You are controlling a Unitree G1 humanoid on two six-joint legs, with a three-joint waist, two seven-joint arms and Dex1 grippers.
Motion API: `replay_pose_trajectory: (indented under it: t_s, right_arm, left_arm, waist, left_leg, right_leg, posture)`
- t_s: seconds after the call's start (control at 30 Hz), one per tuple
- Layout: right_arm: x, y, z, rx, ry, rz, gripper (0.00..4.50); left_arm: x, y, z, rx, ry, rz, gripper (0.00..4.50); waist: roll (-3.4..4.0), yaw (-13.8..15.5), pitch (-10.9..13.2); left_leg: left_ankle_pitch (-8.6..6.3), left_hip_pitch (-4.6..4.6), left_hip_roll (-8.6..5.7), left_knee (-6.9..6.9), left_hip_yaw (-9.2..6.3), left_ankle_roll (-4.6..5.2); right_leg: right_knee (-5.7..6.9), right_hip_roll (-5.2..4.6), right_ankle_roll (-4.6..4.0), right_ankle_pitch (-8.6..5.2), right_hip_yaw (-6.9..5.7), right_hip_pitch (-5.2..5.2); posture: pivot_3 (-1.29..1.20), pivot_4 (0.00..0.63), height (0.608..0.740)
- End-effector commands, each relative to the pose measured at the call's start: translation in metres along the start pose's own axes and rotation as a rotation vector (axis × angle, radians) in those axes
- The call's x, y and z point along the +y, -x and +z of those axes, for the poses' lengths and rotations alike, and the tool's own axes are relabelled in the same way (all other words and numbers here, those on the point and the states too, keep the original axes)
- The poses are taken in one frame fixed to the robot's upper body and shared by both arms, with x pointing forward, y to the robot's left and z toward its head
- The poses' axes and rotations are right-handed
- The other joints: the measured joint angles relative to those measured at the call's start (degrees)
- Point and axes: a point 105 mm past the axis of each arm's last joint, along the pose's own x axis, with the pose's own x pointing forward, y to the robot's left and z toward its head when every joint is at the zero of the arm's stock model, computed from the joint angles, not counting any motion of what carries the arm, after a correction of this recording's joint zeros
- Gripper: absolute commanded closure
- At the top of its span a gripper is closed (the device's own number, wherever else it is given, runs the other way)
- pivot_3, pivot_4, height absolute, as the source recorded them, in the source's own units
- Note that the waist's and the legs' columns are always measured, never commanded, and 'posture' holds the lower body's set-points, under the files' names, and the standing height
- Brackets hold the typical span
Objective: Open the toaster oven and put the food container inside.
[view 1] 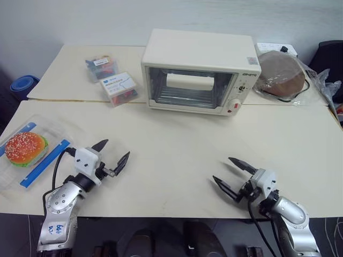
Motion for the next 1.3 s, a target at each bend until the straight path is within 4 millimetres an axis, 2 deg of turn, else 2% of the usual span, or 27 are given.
replay_pose_trajectory:
  t_s: [0.03,0.17,0.23,0.4,0.63,0.8,0.93,1.07,1.17,1.3]
  right_arm:
    - [-0.003,-0.004,0.015,-0.059,0.018,-0.003,0.03]
    - [-0.011,-0.027,0.046,-0.141,-0.031,0.016,0.03]
    - [-0.019,-0.041,0.060,-0.162,-0.085,0.008,0.03]
    - [-0.043,-0.079,0.095,-0.235,-0.094,0.030,0.03]
    - [-0.063,-0.114,0.120,-0.299,-0.078,0.010,0.03]
    - [-0.063,-0.131,0.128,-0.329,-0.063,0.020,0.03]
    - [-0.055,-0.137,0.135,-0.378,-0.056,0.059,0.03]
    - [-0.036,-0.134,0.138,-0.403,-0.024,0.156,0.03]
    - [-0.023,-0.125,0.135,-0.404,0.004,0.227,0.03]
    - [-0.001,-0.106,0.113,-0.316,0.148,0.371,0.03]
  left_arm:
    - [0.000,-0.004,0.011,-0.040,0.013,-0.046,0.00]
    - [0.003,0.001,0.030,-0.113,0.078,-0.119,0.00]
    - [-0.001,0.008,0.042,-0.151,0.096,-0.204,0.00]
    - [0.009,0.021,0.066,-0.178,0.126,-0.277,0.00]
    - [0.023,0.026,0.091,-0.254,0.130,-0.244,0.00]
    - [0.014,0.024,0.088,-0.255,0.144,-0.245,0.00]
    - [0.012,0.022,0.087,-0.259,0.154,-0.236,0.00]
    - [0.012,0.021,0.086,-0.263,0.169,-0.228,0.00]
    - [0.015,0.020,0.086,-0.270,0.180,-0.217,0.00]
    - [0.022,0.016,0.086,-0.261,0.214,-0.211,0.00]
  waist:
    - [0.00,0.0,0.0]
    - [0.00,-0.3,0.0]
    - [0.00,-0.6,0.0]
    - [0.01,-0.2,0.0]
    - [0.01,-0.1,0.0]
    - [0.01,-0.3,0.0]
    - [0.01,-0.3,0.0]
    - [0.01,-0.4,0.0]
    - [0.01,-0.5,0.0]
    - [0.02,-0.5,0.0]
  left_leg:
    - [0.00,-0.01,-0.01,0.00,0.00,0.00]
    - [0.00,0.00,0.02,0.01,0.01,-0.01]
    - [0.00,0.05,0.07,-0.01,0.02,-0.06]
    - [0.00,0.06,0.07,-0.01,-0.03,-0.10]
    - [0.00,-0.25,0.04,0.06,-0.12,-0.08]
    - [0.00,-0.31,0.05,0.05,-0.10,-0.08]
    - [0.00,-0.32,0.06,0.06,-0.10,-0.09]
    - [0.00,-0.31,0.05,0.06,-0.09,-0.09]
    - [0.00,-0.31,0.09,0.04,-0.09,-0.09]
    - [0.00,-0.31,0.08,0.04,-0.08,-0.09]
  right_leg:
    - [0.00,-0.01,0.00,0.00,0.00,0.00]
    - [0.03,-0.01,0.00,0.00,0.02,0.00]
    - [0.08,0.03,-0.02,-0.01,0.03,-0.01]
    - [0.09,0.01,-0.10,-0.06,-0.02,-0.02]
    - [-0.02,-0.04,-0.10,-0.05,-0.16,-0.17]
    - [0.00,-0.03,-0.08,-0.05,-0.15,-0.25]
    - [0.01,-0.02,-0.08,-0.05,-0.15,-0.25]
    - [0.04,-0.02,-0.08,-0.04,-0.14,-0.26]
    - [0.05,0.02,-0.09,-0.05,-0.15,-0.27]
    - [0.04,0.02,-0.08,-0.05,-0.14,-0.27]
  posture:
    - [0.00,0.150,0.740]
    - [0.00,0.150,0.740]
    - [0.00,0.150,0.740]
    - [0.00,0.150,0.740]
    - [0.00,0.150,0.740]
    - [0.00,0.150,0.740]
    - [0.00,0.150,0.740]
    - [0.00,0.150,0.740]
    - [0.00,0.150,0.740]
    - [0.00,0.150,0.740]
